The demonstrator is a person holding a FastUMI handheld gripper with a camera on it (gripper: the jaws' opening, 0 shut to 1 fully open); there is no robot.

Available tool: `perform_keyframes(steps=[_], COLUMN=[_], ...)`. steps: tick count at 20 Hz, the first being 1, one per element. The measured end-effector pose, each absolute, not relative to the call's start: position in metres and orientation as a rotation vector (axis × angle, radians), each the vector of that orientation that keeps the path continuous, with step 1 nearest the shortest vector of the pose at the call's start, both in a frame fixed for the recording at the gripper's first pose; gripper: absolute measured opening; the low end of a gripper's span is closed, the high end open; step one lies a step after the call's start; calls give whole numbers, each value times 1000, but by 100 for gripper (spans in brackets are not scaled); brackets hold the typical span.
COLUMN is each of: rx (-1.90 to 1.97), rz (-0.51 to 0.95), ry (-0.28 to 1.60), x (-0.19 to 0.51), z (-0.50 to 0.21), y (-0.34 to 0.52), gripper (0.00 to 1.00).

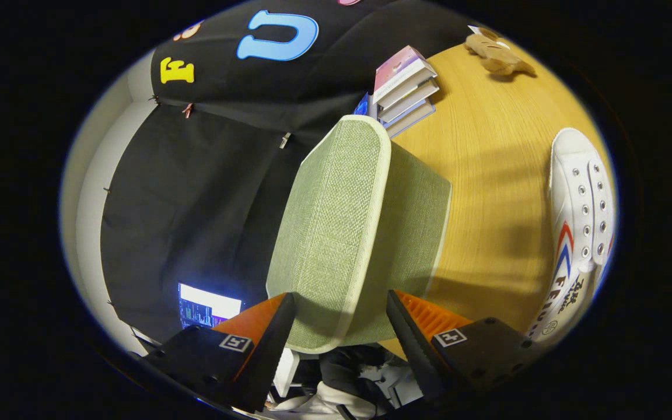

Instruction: Open the storage box then place both shoes into the box .Put the left shoe in first, then the right shoe, with the right side of both shoes facing outward in a uniform manner.

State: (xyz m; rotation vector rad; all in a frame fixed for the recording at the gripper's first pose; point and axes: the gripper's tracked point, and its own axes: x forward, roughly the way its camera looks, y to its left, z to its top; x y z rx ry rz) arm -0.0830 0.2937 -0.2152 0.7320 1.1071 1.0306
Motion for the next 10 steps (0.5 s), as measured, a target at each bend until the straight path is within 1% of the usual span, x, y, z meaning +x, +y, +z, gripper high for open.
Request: perform_keyframes(steps=[4,7,8,10], rx=[891,965,981,1020], rz=[1096,1070,1056,1057], ry=[1210,1259,1268,1314], x=[-97,-95,-95,-100], z=[-201,-199,-198,-189], y=[308,311,311,307], gripper=[95,82,71,61])
